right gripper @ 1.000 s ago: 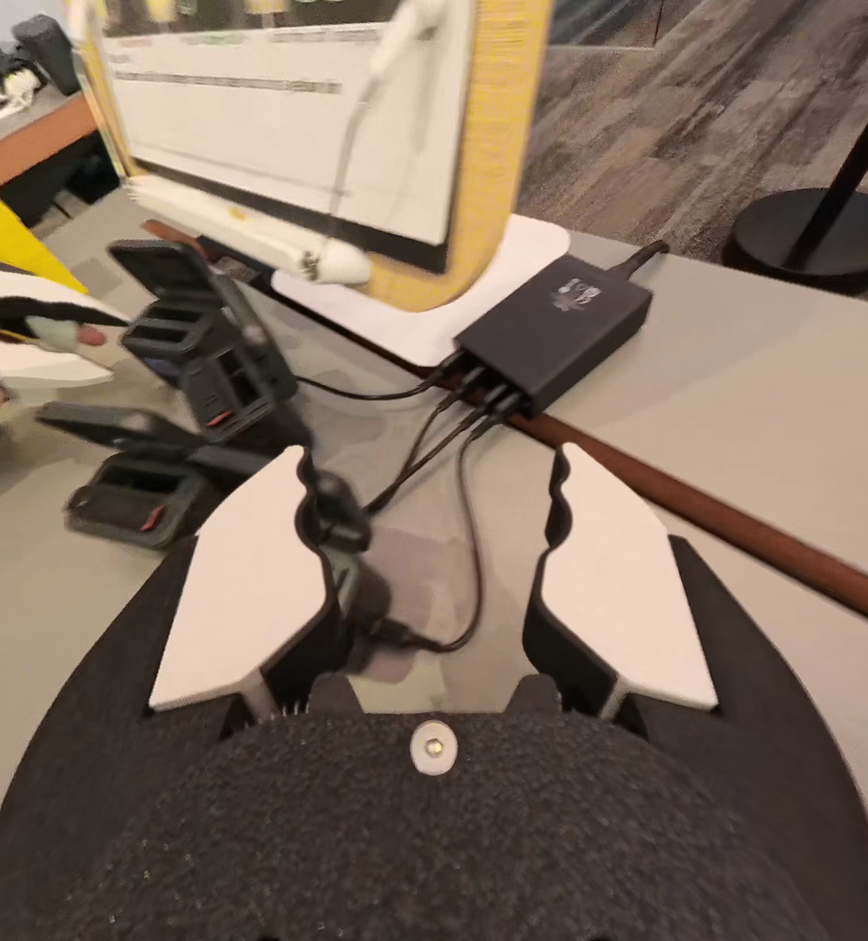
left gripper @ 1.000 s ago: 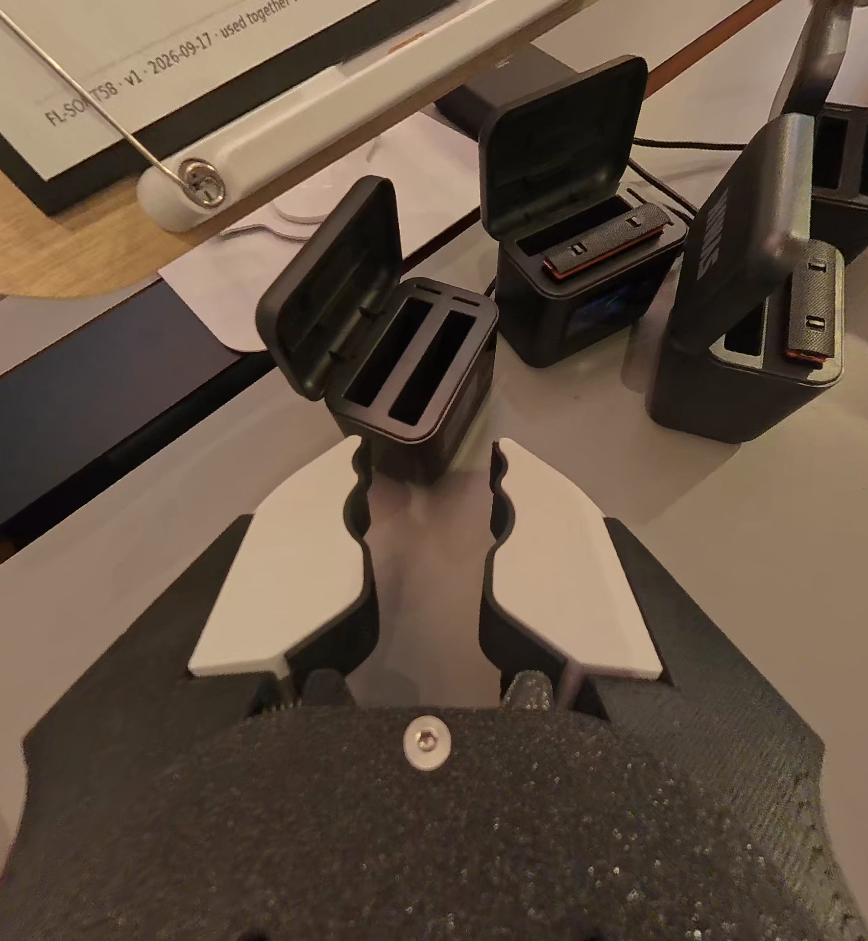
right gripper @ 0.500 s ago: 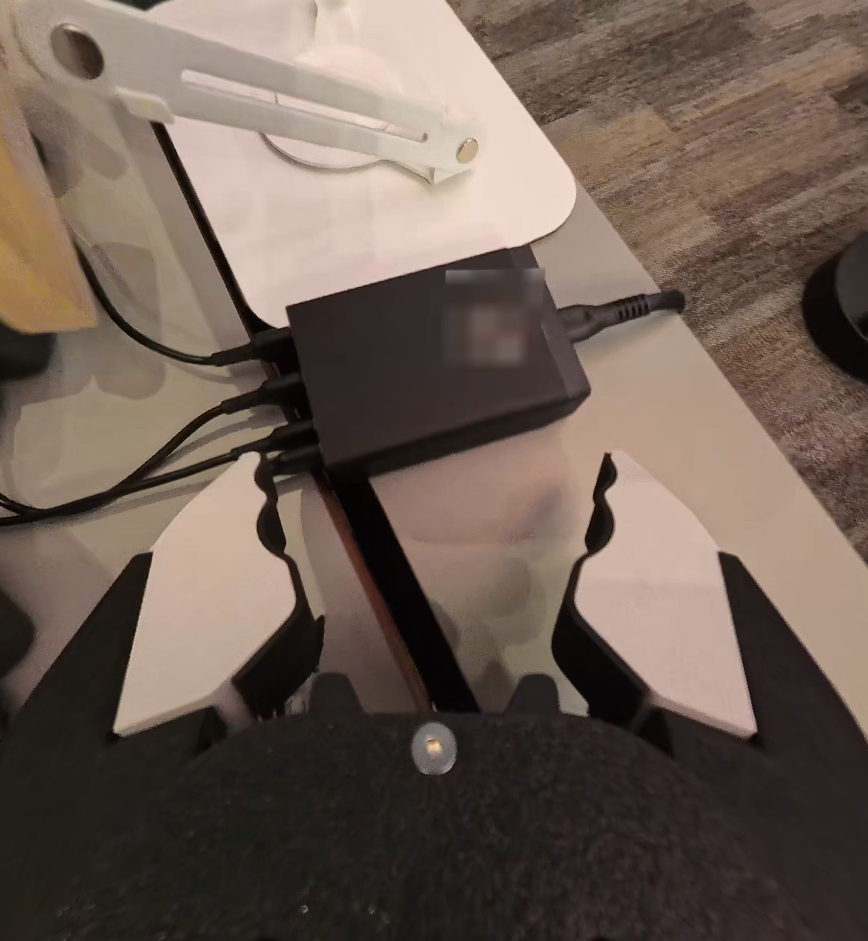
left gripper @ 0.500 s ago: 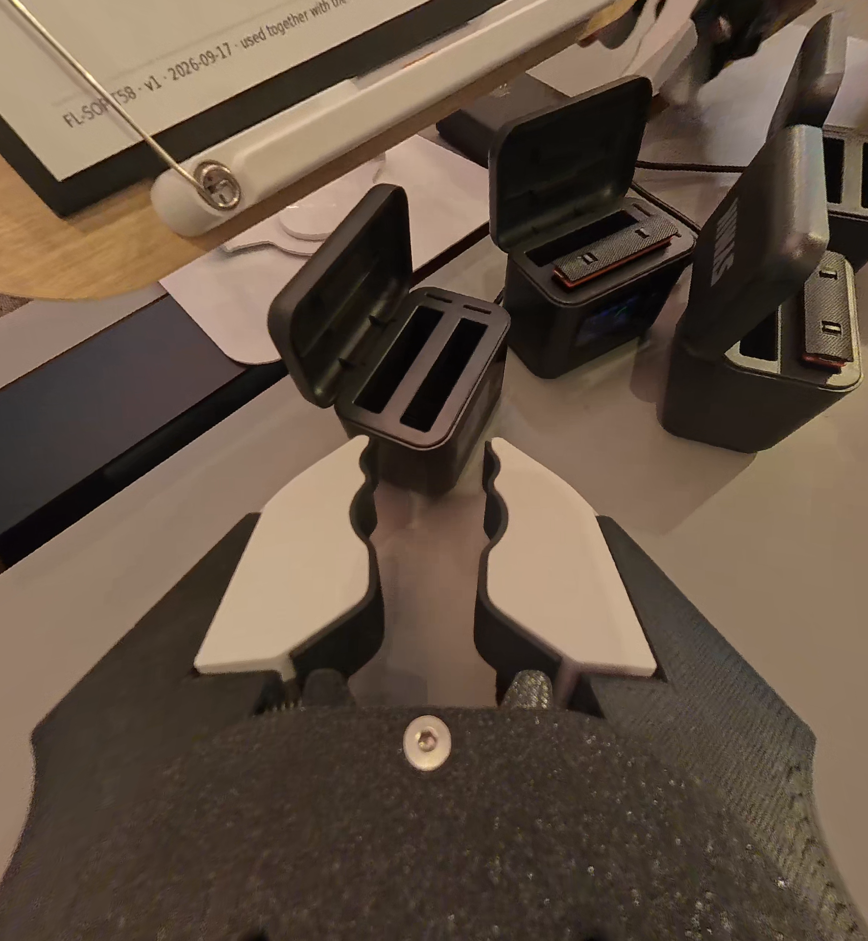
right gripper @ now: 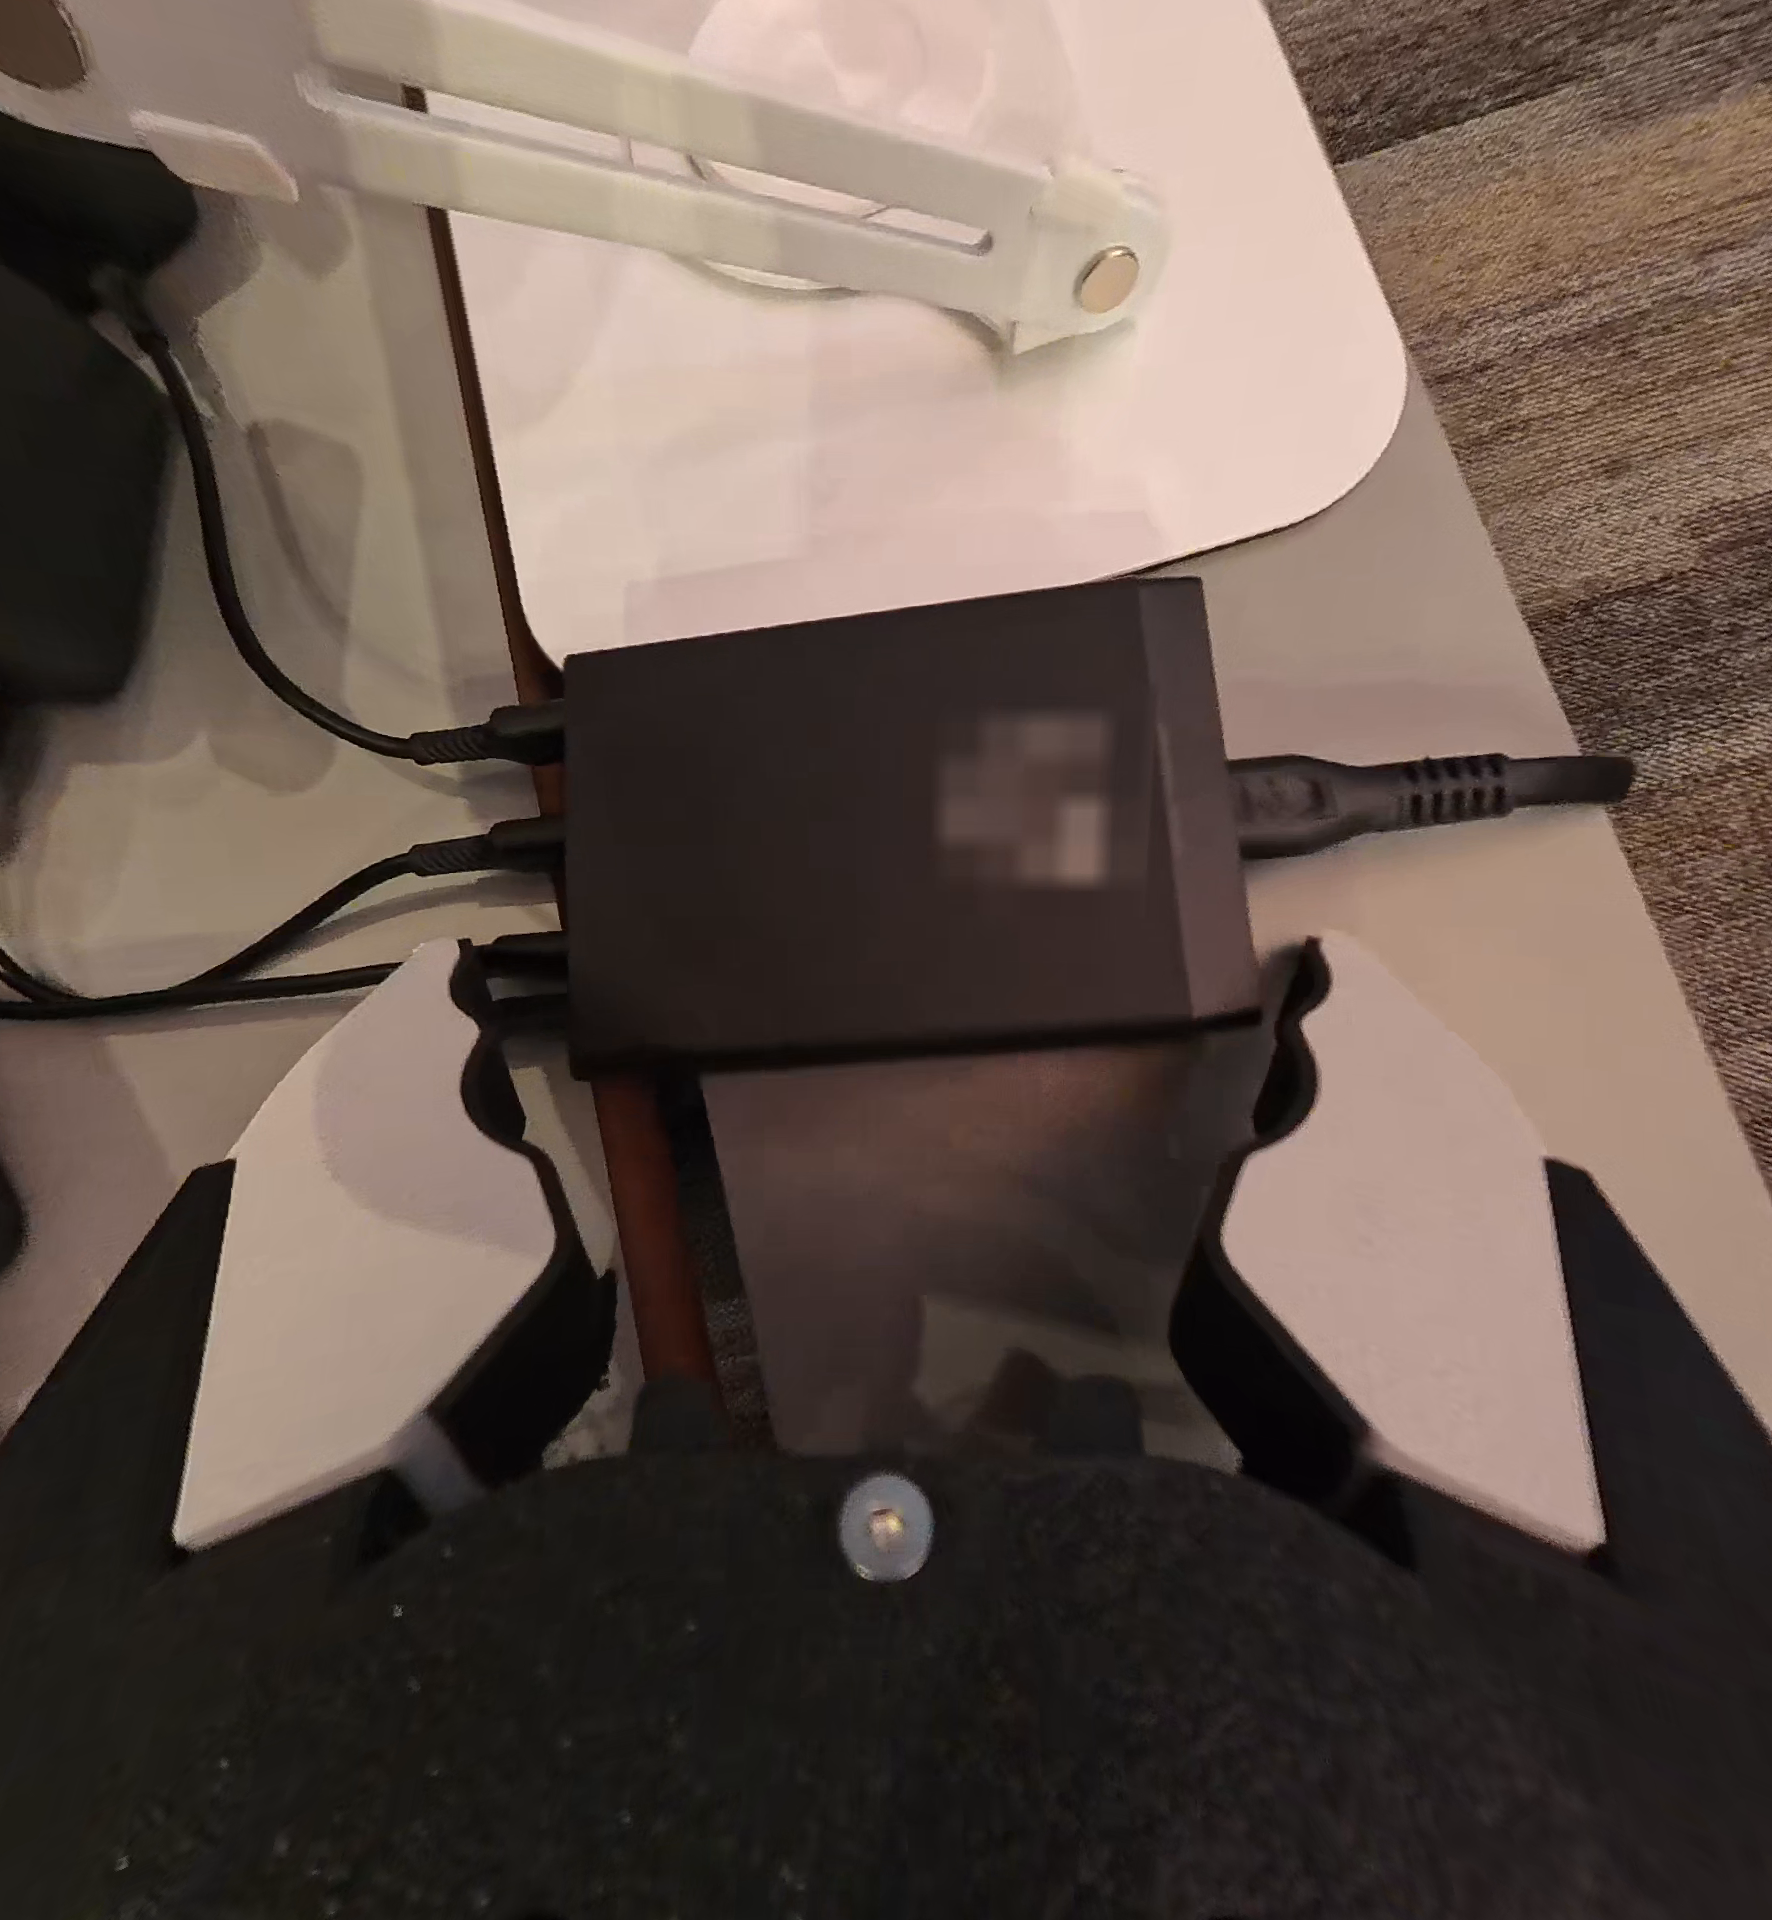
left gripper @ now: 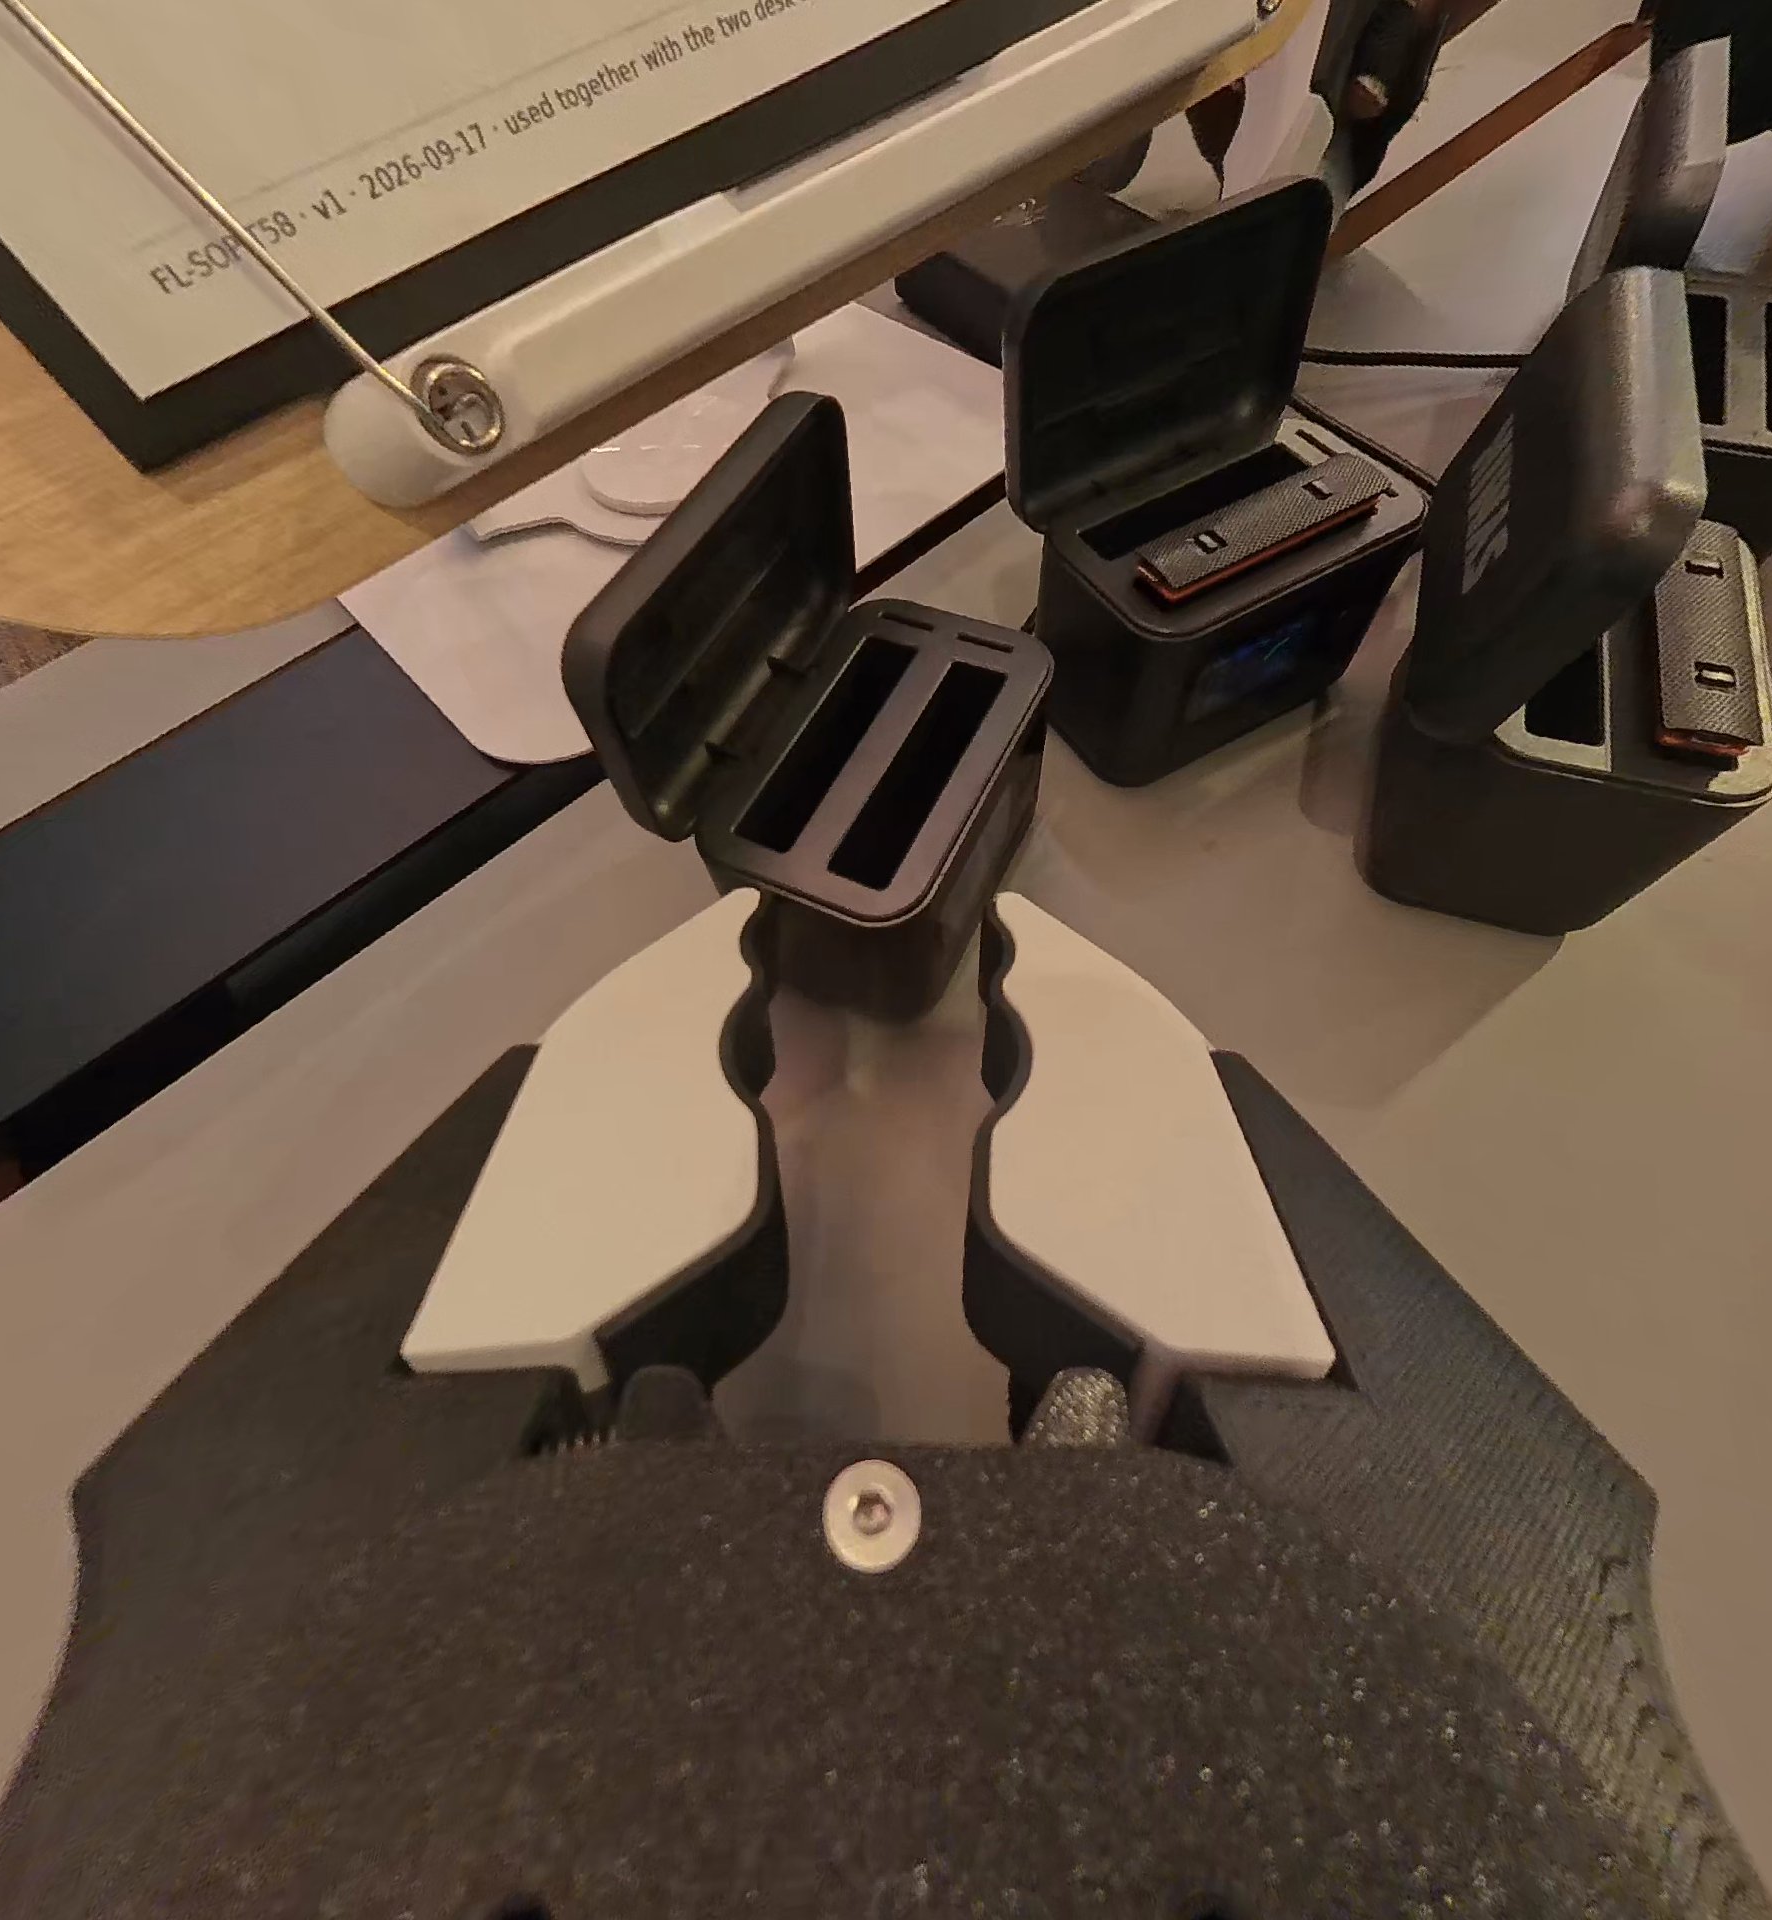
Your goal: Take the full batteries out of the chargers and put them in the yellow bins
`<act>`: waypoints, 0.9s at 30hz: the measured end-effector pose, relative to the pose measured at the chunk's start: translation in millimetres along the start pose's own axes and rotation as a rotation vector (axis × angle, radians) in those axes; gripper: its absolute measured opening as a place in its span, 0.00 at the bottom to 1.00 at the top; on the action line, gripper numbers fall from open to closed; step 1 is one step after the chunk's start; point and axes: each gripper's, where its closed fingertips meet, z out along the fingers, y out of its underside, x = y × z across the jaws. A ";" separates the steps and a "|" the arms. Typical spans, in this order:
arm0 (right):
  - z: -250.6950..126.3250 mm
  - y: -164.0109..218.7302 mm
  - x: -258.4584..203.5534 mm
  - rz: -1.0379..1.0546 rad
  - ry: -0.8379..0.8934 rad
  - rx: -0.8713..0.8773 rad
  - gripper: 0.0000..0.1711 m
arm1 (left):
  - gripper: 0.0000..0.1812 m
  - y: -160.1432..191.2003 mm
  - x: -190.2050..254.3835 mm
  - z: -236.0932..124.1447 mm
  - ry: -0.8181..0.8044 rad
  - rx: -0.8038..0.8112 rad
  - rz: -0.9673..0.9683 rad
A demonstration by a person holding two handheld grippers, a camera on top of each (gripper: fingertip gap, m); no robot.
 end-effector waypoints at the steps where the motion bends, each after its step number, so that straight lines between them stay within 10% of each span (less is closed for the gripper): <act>1: 0.5 -0.7 -0.2 -0.004 -0.010 0.006 0.80 | 0.20 -0.1 0.0 0.0 0.001 0.002 -0.002; 27: -3.7 2.3 -58.3 -0.048 -0.123 0.056 0.67 | 0.21 -10.8 -10.2 -9.9 -0.023 0.047 -0.019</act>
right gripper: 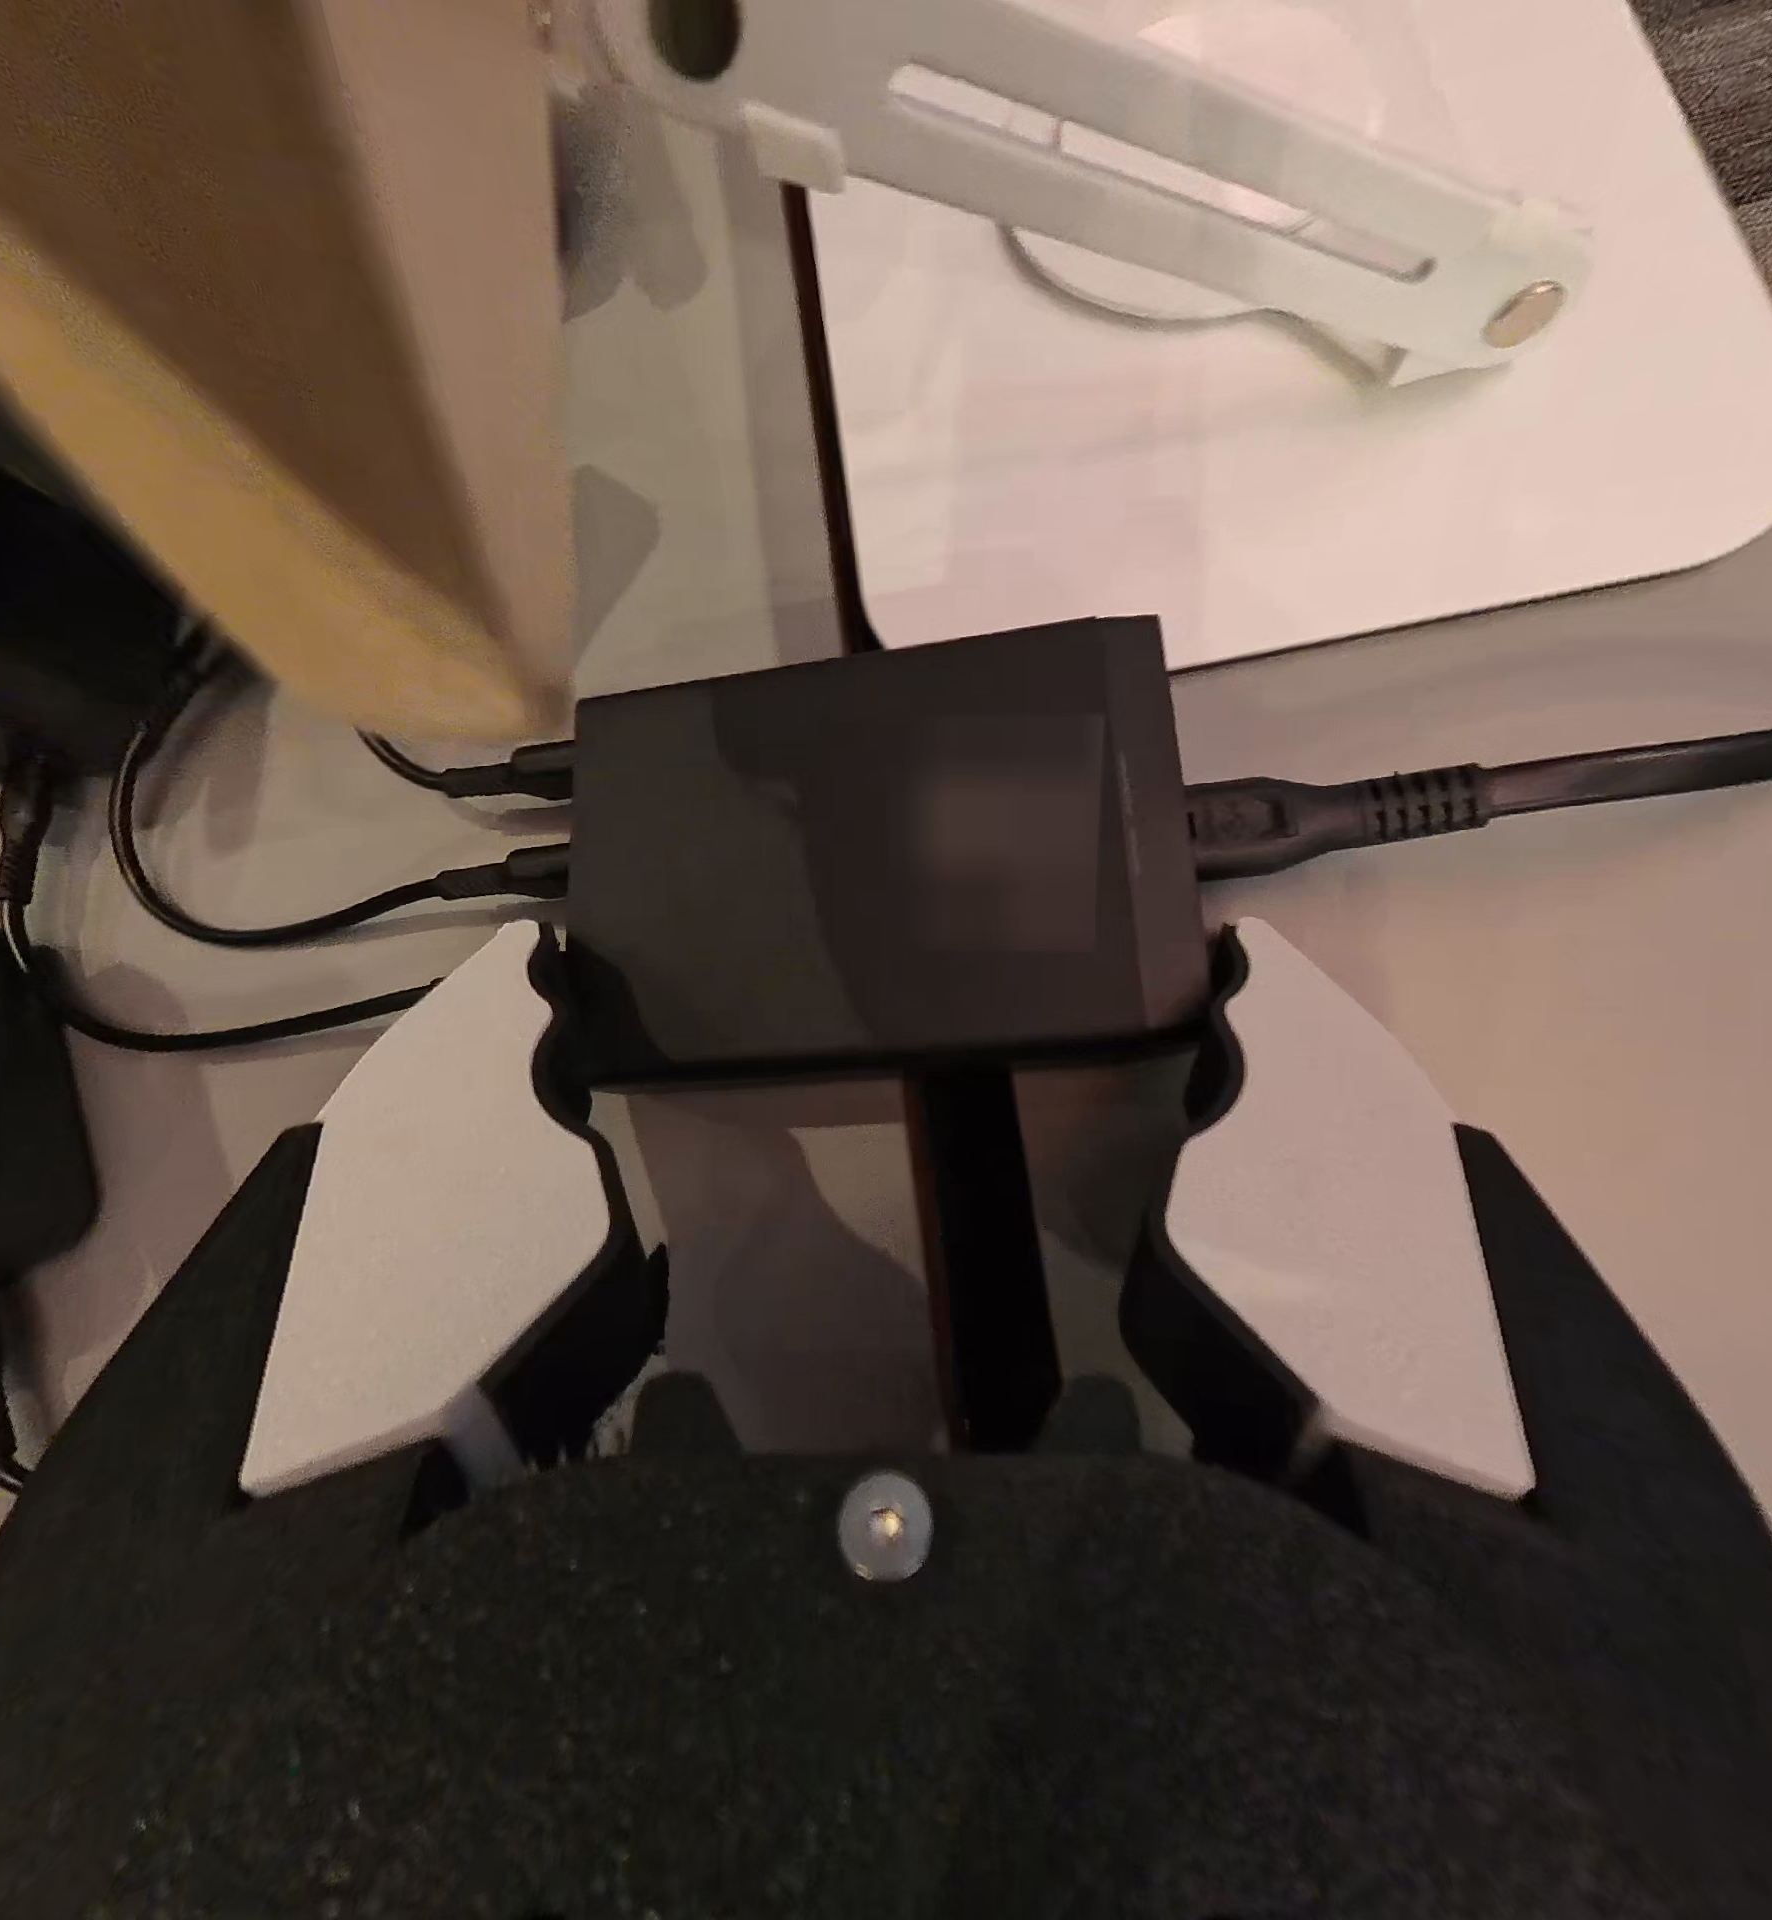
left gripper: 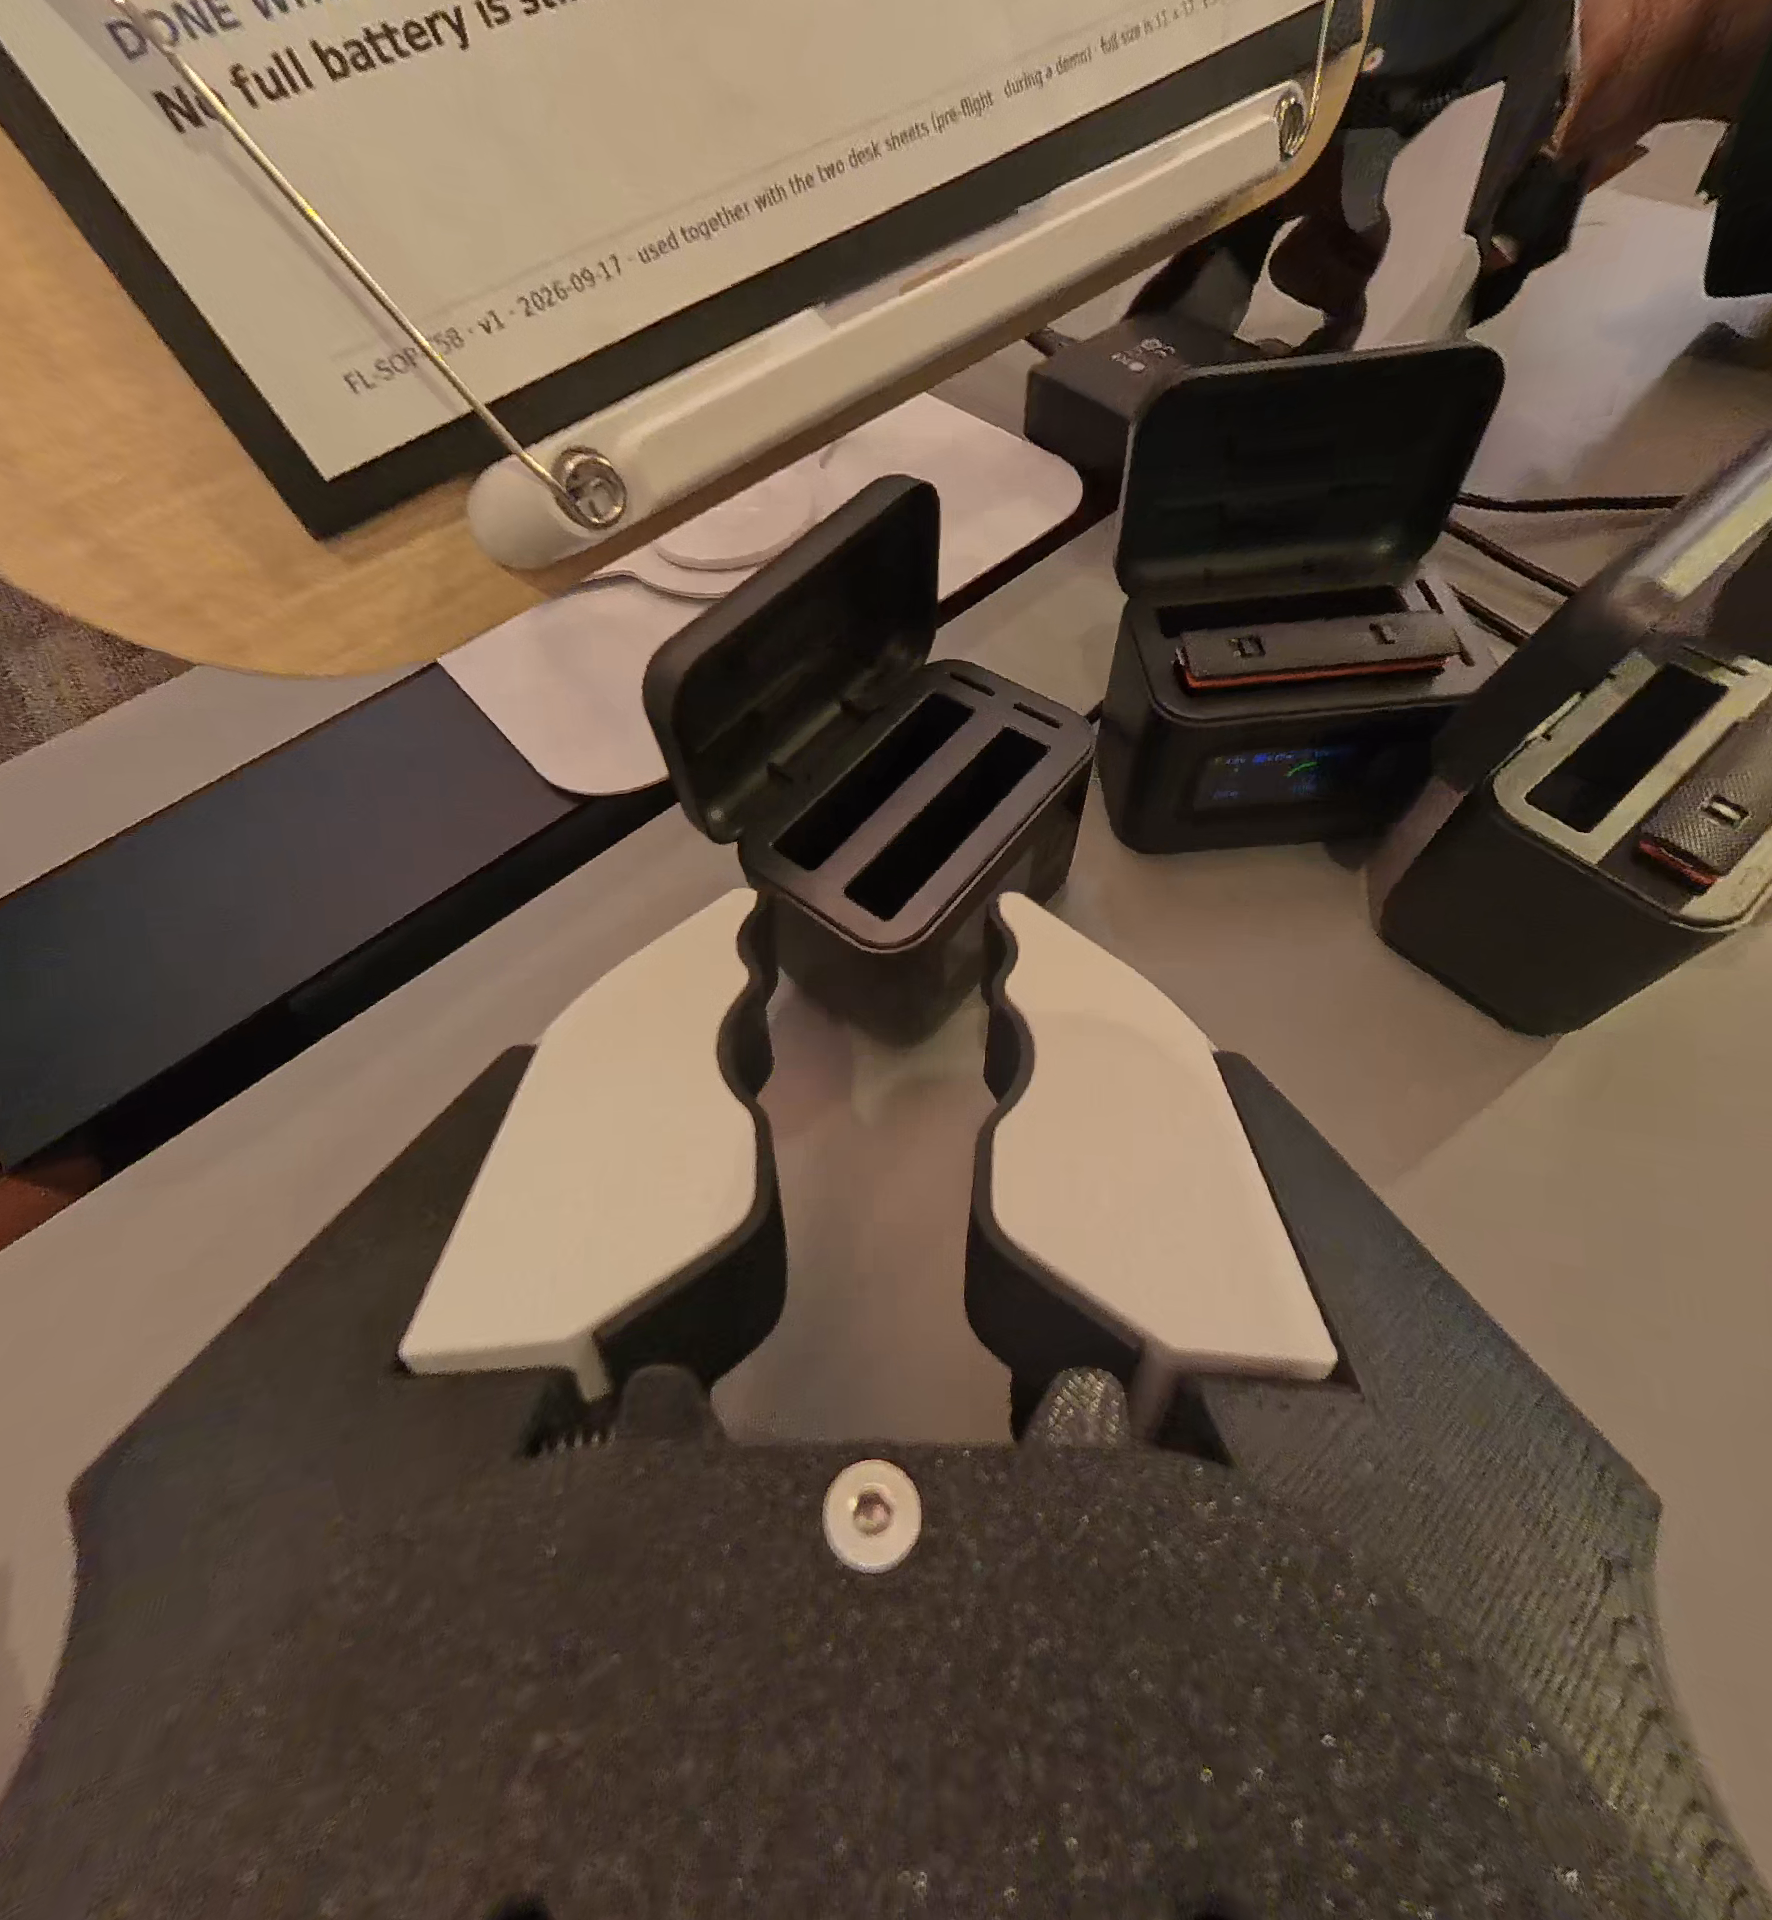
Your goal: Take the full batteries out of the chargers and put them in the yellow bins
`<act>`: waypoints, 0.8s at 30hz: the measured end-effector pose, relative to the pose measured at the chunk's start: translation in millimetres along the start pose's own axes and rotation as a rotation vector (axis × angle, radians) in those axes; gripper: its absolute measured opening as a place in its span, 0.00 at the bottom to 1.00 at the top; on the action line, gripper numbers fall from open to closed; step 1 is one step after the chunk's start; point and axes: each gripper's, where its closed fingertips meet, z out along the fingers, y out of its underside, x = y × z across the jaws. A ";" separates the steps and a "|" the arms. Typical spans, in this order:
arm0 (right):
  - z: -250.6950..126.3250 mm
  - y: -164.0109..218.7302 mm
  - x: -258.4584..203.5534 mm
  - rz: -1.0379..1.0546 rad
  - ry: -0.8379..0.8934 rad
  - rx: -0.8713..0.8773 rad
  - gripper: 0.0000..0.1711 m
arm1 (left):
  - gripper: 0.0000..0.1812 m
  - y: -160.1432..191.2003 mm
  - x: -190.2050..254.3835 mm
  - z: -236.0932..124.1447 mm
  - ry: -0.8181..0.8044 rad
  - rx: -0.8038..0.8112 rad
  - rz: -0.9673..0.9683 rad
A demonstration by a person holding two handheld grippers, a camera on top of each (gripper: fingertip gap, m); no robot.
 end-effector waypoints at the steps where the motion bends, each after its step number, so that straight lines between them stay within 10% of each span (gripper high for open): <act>1: 0.0 0.7 -4.8 -0.003 -0.005 -0.003 0.67 | 0.21 -0.3 0.1 -0.4 0.001 0.000 0.001; 24: -3.4 -5.9 -50.1 0.135 0.063 0.090 0.66 | 0.27 12.4 -4.0 -3.6 0.050 -0.020 -0.021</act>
